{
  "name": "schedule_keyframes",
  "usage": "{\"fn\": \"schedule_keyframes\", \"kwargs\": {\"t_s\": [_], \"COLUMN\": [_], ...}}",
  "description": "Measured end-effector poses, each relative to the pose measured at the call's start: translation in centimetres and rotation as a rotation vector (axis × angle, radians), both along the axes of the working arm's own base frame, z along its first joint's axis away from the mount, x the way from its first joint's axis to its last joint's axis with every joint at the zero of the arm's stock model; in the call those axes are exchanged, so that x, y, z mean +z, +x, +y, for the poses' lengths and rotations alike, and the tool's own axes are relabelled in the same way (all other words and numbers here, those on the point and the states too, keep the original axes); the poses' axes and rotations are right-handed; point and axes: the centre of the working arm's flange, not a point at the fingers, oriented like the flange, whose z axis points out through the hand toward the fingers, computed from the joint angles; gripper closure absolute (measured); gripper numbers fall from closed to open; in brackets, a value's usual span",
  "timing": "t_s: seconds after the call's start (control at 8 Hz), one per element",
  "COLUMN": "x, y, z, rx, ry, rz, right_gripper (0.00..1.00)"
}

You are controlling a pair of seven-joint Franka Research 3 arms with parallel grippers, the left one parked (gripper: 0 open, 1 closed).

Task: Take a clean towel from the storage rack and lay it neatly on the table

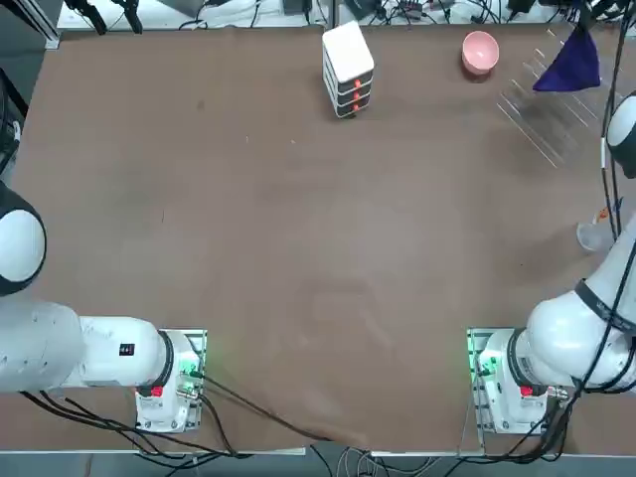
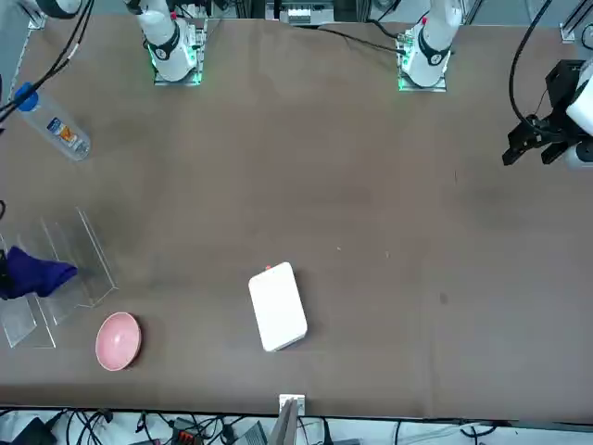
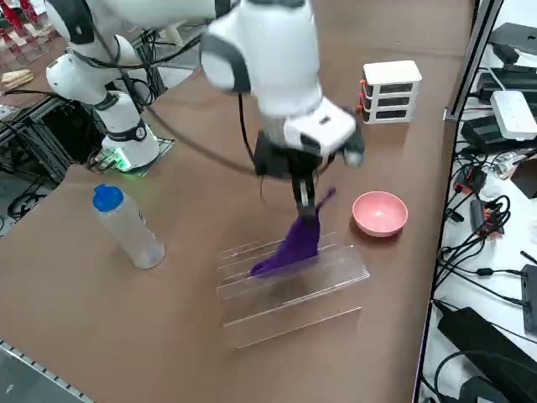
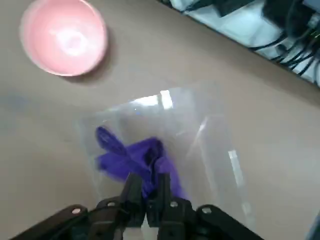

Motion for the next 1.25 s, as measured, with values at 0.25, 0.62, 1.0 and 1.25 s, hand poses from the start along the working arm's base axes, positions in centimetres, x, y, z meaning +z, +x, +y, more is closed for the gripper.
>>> {"fn": "schedule_keyframes", "kwargs": {"t_s": [0.25, 0.62, 1.0, 1.25], "x": [4.4, 5.2, 1.5, -1.6], "y": [-1.4, -4.4, -8.0, -9.8], "z": [7.8, 17.6, 26.5, 30.6], "rx": [-0.125, -0.245, -0.364, -0.404], "ry": [0.052, 0.080, 0.089, 0.139], "rz": [0.104, 0.226, 0.318, 0.335], "right_gripper": [0.96, 0.96, 0.96, 0.96]}}
